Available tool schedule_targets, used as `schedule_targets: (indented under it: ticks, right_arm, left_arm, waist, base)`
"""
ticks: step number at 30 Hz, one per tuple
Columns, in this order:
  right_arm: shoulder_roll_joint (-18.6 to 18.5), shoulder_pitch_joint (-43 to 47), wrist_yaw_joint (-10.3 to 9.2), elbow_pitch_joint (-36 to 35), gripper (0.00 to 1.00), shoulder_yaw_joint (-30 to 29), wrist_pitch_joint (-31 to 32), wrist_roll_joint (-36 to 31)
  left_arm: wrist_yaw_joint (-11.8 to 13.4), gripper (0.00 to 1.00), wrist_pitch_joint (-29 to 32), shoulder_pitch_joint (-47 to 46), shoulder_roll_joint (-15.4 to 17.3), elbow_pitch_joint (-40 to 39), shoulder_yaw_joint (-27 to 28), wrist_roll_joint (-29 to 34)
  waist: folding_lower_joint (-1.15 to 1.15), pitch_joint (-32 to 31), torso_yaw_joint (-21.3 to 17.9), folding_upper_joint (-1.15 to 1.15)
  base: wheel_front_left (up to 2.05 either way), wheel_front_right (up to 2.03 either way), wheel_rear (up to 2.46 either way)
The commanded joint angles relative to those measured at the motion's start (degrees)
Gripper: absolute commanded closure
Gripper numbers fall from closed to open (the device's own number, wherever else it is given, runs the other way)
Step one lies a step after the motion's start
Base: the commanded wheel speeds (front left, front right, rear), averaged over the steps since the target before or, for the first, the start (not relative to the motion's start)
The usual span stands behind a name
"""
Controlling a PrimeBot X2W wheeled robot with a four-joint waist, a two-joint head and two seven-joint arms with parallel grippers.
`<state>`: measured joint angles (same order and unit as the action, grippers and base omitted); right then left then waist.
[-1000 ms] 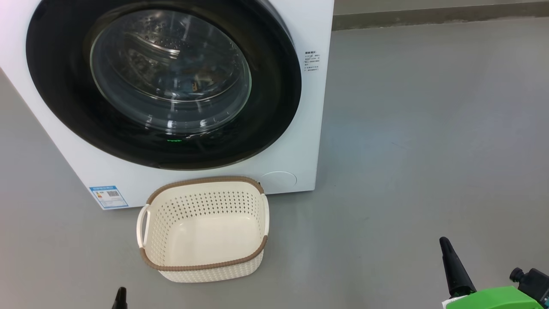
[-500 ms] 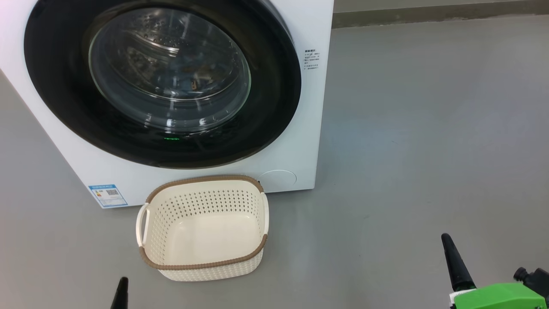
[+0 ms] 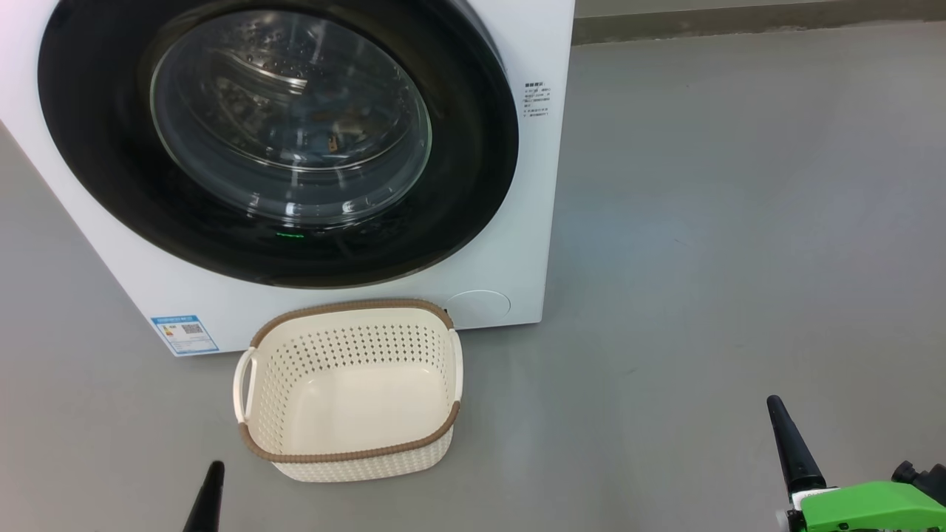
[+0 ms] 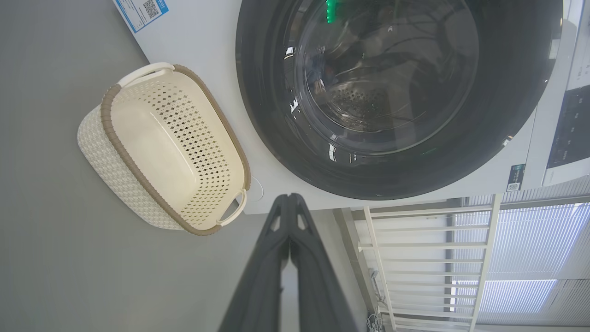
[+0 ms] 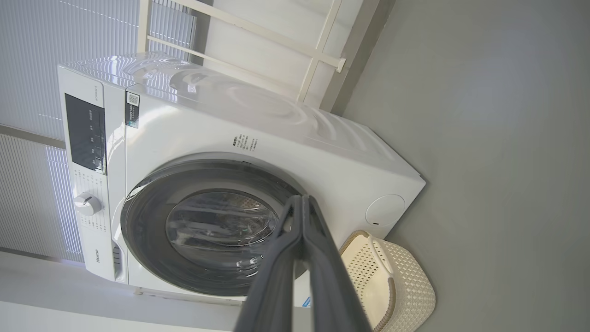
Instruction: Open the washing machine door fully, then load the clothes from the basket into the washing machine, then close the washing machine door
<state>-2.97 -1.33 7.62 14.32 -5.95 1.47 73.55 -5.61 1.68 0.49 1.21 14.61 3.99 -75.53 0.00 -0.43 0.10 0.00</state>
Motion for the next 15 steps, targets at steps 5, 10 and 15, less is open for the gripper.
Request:
schedule_targets:
  ticks: [5, 10, 15]
  right_arm:
    - [-0.2, -3.0, -0.07, -1.1, 1.00, 0.7, 1.2, 4.3]
    - [-0.2, -3.5, -0.08, -0.9, 1.00, 0.4, 2.0, 7.6]
    - [-0.1, -3.9, -0.10, -0.8, 1.00, 0.2, 2.9, 10.9]
  left_arm:
    - [-0.8, 1.00, 1.1, -3.7, 1.3, -1.0, 1.7, -3.7]
    - [-1.0, 1.00, 2.0, -4.4, 1.4, -0.9, 1.9, -6.7]
    - [-1.3, 1.00, 2.8, -5.1, 1.5, -0.8, 2.1, -9.6]
  waist:
    - [0.00, 0.1, 0.0, 0.00]
    - [0.00, 0.2, 0.0, 0.00]
    - [0.00, 0.3, -0.1, 0.00]
  base:
    - [0.00, 0.00, 0.00]
    - [0.00, 0.00, 0.00]
    - [0.00, 0.00, 0.00]
